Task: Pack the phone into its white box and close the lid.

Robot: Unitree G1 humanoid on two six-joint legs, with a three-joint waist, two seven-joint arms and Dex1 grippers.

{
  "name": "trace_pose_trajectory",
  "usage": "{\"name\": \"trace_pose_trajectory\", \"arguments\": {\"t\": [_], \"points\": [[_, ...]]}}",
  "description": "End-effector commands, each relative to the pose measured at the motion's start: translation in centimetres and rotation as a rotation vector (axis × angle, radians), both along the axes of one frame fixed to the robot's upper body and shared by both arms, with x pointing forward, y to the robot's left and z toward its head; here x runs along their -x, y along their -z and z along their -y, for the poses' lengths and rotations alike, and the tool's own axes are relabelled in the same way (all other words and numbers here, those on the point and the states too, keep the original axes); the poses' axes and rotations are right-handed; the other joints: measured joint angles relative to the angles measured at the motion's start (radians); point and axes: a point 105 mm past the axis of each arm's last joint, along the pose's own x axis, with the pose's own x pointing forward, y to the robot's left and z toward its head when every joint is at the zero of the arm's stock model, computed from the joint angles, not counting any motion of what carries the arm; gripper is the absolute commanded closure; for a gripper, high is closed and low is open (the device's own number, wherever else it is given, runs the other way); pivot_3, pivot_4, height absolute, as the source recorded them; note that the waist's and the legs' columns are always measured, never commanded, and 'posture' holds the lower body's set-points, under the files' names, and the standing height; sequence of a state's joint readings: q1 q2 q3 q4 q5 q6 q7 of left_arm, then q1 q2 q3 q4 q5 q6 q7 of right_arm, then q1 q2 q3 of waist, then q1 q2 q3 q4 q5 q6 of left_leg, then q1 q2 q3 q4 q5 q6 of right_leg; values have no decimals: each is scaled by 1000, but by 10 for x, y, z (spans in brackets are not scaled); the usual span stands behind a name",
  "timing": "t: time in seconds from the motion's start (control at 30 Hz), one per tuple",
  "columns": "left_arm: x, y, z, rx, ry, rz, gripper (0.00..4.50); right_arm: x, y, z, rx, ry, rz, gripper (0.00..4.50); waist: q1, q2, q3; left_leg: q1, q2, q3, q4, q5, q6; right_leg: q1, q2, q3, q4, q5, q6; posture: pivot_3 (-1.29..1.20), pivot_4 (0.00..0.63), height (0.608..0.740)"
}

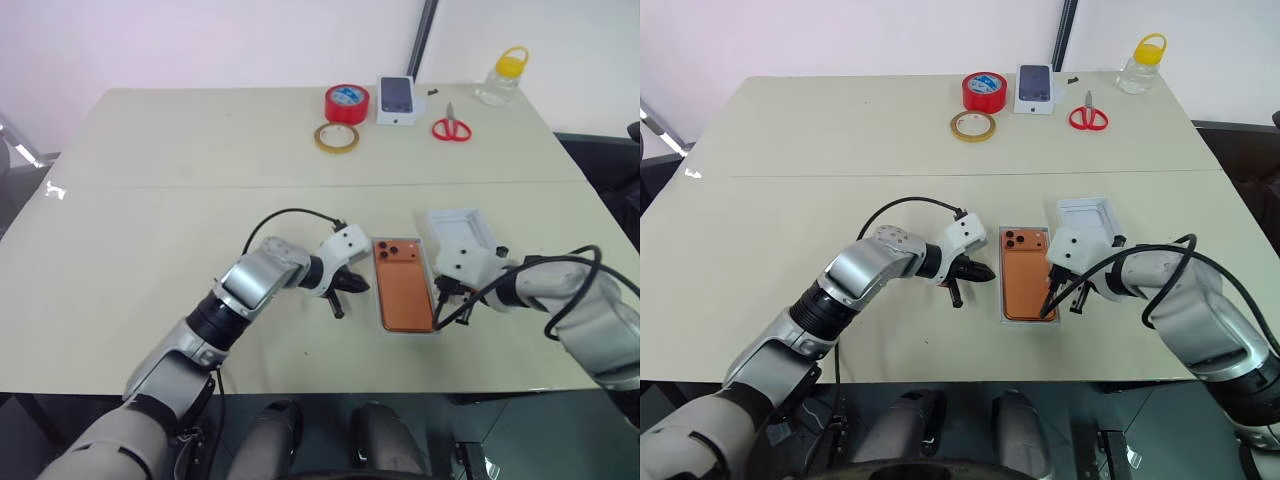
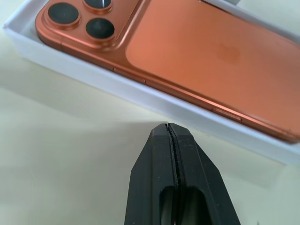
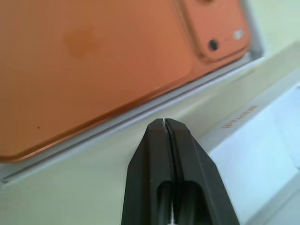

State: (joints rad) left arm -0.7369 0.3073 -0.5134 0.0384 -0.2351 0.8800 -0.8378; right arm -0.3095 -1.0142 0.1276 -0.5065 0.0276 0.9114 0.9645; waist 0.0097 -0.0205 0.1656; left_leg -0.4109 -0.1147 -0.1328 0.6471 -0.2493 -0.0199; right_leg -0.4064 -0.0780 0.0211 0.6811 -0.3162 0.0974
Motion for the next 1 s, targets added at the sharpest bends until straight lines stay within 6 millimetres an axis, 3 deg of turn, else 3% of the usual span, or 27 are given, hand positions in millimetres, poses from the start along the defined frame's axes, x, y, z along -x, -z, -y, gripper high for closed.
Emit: {"name": "trace_pose_trajectory", "arguments": {"t": [0.03, 0.2, 0.3, 0.5, 0.9, 1.0], "points": [[2, -7, -6, 20, 4, 27, 4500, -5, -28, 9, -69, 42, 44, 2638, 0, 0, 0, 0, 0, 0, 0, 0, 0, 0, 0, 0, 0, 0, 0, 0, 150, 740], [1, -18, -19, 77, 15, 94, 4500, -17, -35, 13, -235, 220, -3, 93, -2, 0, 0, 0, 0, 0, 0, 0, 0, 0, 0, 0, 0, 0, 0, 0, 150, 740], [4, -41, -33, 200, 78, 211, 4500, -28, -27, 22, -326, 435, -93, 93, -6, 0, 0, 0, 0, 0, 0, 0, 0, -1, 0, 0, 1, 0, 0, 0, 150, 740], [14, -54, -55, 279, 149, 310, 4500, -35, -20, 26, -366, 594, -166, 93, 3, 1, 0, 0, 0, 0, 0, 0, 0, -1, -1, 0, 0, 0, -1, 0, 150, 740], [34, -54, -65, 319, 229, 346, 4500, -37, -7, 27, -335, 654, -210, 93, -5, 1, 0, 0, 0, 0, -1, 0, 0, -1, 0, 0, 1, 0, -1, 0, 150, 740], [35, -53, -63, 330, 231, 341, 4500, -34, 0, 23, -296, 647, -214, 894, -5, 1, 0, 0, 0, 0, -1, 0, 0, -1, 0, 0, 1, 0, -1, 0, 150, 740]]}}
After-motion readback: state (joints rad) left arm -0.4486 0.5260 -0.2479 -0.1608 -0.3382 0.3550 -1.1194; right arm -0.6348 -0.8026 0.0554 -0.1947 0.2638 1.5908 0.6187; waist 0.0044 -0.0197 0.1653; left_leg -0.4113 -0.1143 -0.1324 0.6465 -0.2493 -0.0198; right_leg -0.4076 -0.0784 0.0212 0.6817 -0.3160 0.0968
